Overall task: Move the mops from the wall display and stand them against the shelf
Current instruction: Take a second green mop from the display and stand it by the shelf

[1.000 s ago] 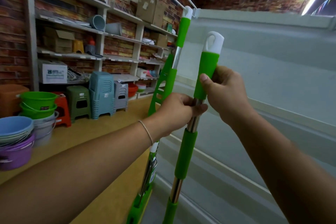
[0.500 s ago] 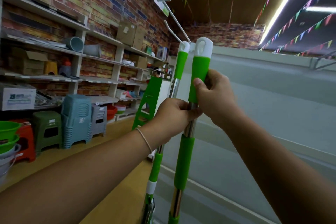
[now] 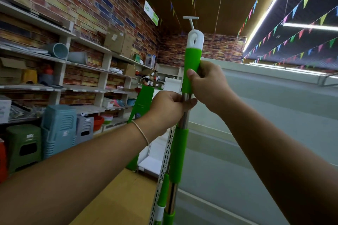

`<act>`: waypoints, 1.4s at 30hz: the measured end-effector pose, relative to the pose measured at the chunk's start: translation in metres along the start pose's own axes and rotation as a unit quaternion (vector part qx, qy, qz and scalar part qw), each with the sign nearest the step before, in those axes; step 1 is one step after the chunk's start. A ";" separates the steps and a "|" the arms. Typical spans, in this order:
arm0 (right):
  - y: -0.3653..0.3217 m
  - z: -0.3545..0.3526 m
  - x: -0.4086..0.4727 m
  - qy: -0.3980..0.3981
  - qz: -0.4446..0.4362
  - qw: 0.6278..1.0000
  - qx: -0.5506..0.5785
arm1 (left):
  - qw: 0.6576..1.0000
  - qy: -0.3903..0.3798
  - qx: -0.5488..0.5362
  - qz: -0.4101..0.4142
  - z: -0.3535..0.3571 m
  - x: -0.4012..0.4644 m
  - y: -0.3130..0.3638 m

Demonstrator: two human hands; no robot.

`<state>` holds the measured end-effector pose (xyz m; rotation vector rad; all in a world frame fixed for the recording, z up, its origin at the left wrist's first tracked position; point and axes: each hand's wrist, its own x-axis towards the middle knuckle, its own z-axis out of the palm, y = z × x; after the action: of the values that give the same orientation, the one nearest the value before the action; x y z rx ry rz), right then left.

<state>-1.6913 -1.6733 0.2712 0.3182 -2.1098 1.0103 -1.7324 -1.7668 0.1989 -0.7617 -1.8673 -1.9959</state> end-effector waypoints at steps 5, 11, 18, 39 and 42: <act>-0.013 0.009 0.010 0.000 -0.005 1.000 0.000 | 1.000 0.001 -0.006 0.017 -0.017 0.012 0.003; -0.016 0.015 0.019 -0.005 0.003 1.000 0.008 | 1.000 -0.009 0.001 0.021 -0.027 0.021 0.001; -0.002 0.016 0.029 0.004 0.030 0.999 0.029 | 1.000 -0.023 0.016 0.001 -0.021 0.032 -0.001; 0.064 0.036 0.067 0.053 0.119 0.991 0.044 | 0.996 -0.011 0.079 -0.026 0.005 0.079 -0.057; 0.074 0.041 0.074 0.066 0.127 0.989 0.032 | 0.994 -0.020 0.100 -0.026 0.010 0.087 -0.062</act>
<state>-1.8007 -1.6484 0.2670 0.0108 -2.0337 1.2147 -1.8354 -1.7387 0.1971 -0.7070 -2.0900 -1.8000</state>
